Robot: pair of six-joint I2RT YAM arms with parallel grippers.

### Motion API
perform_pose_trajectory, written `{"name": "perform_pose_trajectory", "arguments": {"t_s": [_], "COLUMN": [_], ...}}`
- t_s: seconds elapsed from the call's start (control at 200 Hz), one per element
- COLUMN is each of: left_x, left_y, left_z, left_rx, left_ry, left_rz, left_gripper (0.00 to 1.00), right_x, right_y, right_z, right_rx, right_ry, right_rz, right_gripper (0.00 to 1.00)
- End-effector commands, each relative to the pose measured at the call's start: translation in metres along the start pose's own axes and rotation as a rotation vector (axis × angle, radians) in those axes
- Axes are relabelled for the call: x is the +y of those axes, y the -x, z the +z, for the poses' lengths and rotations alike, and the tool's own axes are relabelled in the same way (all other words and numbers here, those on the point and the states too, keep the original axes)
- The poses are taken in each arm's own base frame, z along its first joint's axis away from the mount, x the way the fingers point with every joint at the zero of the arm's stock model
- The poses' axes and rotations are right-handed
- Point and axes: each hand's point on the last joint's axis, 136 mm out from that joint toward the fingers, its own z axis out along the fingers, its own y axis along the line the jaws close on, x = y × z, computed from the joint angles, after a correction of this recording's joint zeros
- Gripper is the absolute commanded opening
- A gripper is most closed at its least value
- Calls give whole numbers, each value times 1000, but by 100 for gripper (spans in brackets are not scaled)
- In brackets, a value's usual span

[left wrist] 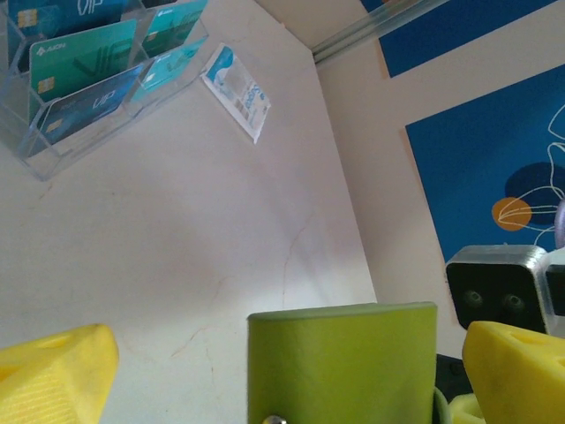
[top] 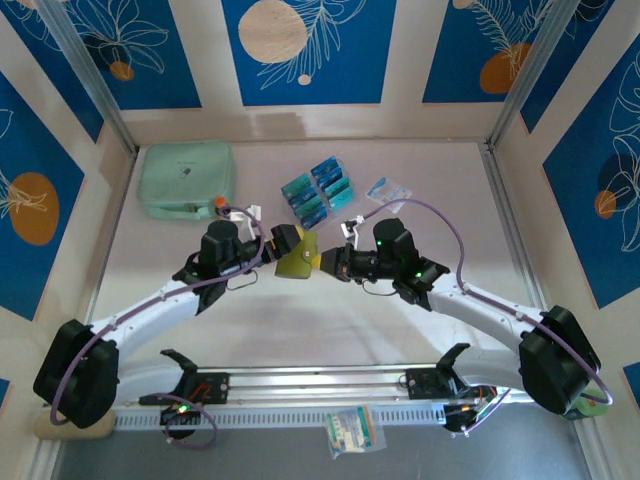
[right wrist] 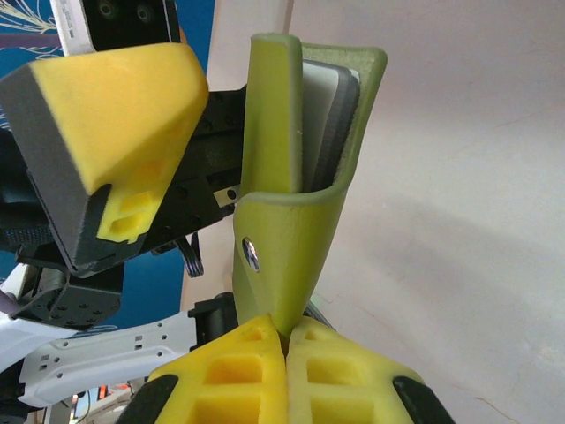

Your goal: Put the credit cards into the card holder

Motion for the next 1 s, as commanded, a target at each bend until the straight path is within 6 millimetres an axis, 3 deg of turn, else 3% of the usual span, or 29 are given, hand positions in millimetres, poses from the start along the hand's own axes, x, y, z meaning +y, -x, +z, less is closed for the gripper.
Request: {"name": "perform_pose_trajectory", "arguments": {"t_s": [0.0, 0.44, 0.995], "left_x": [-13, -10, -20], "left_y": [7, 9, 10], "left_z": [1, -4, -5], "left_rx": [-36, -76, -96], "left_ry": [-41, -47, -121], "left_rz": [13, 19, 26], "left_gripper": [100, 93, 66], "right_x": [2, 1, 3], "right_y": [-6, -6, -6], "right_z": [1, 0, -2], "right_rx": [21, 19, 14], "right_ry": [28, 33, 43], "right_rz": [-1, 11, 14], "right_gripper": [0, 0, 0]}}
